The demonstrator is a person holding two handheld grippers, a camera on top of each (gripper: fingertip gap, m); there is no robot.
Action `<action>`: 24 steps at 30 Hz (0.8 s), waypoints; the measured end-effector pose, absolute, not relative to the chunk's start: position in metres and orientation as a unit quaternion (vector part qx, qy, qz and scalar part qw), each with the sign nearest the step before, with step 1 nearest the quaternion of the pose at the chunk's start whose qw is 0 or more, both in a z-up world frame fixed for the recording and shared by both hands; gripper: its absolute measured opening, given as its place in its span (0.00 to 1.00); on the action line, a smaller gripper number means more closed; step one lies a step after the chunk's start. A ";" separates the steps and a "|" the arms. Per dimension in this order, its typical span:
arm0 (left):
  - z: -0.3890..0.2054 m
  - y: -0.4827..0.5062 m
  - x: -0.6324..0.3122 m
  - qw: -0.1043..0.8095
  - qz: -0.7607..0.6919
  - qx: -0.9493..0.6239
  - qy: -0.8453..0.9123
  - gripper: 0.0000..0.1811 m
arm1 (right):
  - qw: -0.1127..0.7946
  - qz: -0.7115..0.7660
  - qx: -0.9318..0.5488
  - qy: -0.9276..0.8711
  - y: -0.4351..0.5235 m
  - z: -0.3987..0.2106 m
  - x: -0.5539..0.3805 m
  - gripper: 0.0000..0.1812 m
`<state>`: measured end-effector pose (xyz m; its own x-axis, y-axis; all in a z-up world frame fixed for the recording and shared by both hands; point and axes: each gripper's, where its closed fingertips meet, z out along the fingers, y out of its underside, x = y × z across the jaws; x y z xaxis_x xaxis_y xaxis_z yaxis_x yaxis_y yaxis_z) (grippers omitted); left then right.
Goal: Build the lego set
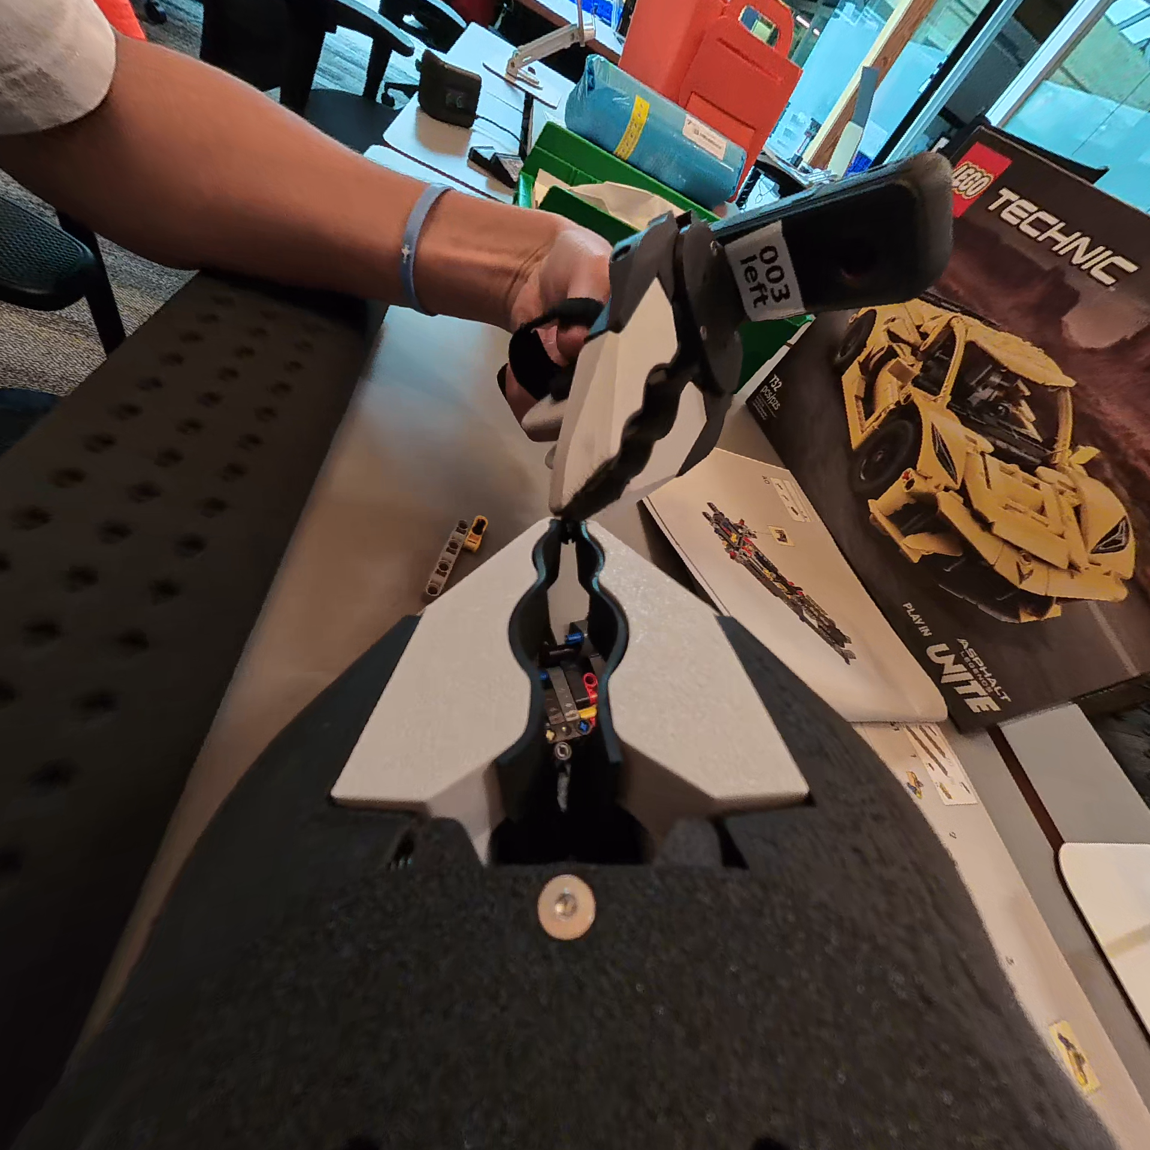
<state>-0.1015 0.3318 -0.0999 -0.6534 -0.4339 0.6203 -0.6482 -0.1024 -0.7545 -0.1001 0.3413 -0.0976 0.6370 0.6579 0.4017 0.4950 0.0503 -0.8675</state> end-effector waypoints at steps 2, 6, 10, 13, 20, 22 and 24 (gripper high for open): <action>-0.102 0.332 -0.102 0.088 0.617 0.408 -0.668 0.01 | 0.587 0.070 -0.687 -0.422 0.341 -0.099 -0.101 0.02; -0.097 0.330 -0.105 0.096 0.626 0.399 -0.663 0.01 | 0.604 0.069 -0.672 -0.423 0.340 -0.094 -0.104 0.02; -0.101 0.328 -0.108 0.114 0.618 0.405 -0.664 0.01 | 0.602 0.027 -0.666 -0.440 0.339 -0.099 -0.106 0.02; -0.101 0.326 -0.110 0.123 0.619 0.401 -0.664 0.00 | 0.602 0.026 -0.663 -0.445 0.338 -0.099 -0.108 0.02; -0.098 0.322 -0.113 0.133 0.622 0.392 -0.665 0.00 | 0.606 0.011 -0.649 -0.460 0.336 -0.098 -0.113 0.02; -0.098 0.322 -0.113 0.132 0.622 0.394 -0.663 0.00 | 0.611 0.007 -0.644 -0.461 0.337 -0.097 -0.112 0.02; -0.098 0.322 -0.113 0.134 0.622 0.393 -0.664 0.01 | 0.610 0.006 -0.643 -0.463 0.336 -0.098 -0.113 0.02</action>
<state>-0.1134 0.3220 -0.0983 -0.6548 -0.3550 0.6673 -0.6891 -0.0823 -0.7200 -0.1128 0.3365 -0.0980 0.5713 0.6031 0.5567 0.5872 0.1735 -0.7906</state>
